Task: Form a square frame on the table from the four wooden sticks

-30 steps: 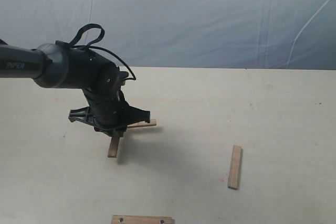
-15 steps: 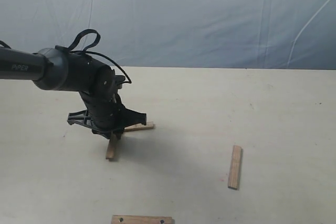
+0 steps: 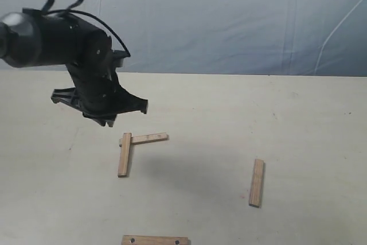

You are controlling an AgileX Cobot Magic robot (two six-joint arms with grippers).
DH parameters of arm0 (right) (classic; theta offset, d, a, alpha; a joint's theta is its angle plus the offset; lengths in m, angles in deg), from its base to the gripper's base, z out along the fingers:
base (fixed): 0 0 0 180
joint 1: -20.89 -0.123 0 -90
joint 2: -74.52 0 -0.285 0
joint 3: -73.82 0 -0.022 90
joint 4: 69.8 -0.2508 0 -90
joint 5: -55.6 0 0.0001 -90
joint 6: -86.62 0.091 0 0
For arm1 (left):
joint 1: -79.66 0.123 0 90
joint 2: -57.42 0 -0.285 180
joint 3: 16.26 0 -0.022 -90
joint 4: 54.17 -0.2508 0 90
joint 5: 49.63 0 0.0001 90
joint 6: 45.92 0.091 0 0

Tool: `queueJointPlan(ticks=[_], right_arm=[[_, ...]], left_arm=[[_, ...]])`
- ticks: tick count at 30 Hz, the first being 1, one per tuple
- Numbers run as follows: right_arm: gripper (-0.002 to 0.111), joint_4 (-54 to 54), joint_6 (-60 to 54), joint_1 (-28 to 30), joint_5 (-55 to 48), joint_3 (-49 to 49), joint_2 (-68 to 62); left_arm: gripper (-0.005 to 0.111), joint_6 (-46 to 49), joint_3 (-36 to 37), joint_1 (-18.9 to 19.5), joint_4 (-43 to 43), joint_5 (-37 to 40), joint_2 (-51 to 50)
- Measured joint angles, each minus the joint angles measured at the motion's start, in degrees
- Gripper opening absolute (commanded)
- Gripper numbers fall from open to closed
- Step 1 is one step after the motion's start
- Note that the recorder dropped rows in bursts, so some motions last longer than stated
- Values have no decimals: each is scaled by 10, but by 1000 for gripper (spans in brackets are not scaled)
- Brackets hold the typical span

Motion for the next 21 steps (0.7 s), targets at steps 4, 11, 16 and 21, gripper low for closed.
queueJointPlan(ticks=[4, 11, 16, 21], right_arm=[[-1, 0, 0, 0, 0, 0, 0], [-1, 8, 0, 0, 5, 0, 0], [-1, 18, -1, 0, 25, 0, 0], [-1, 19, -1, 0, 34, 0, 0]], left_arm=[[0, 22, 49, 18, 7, 0, 69], [0, 39, 234, 106, 52, -133, 248], [0, 40, 359, 126, 47, -241, 389], [0, 33, 479, 126, 59, -364, 547]])
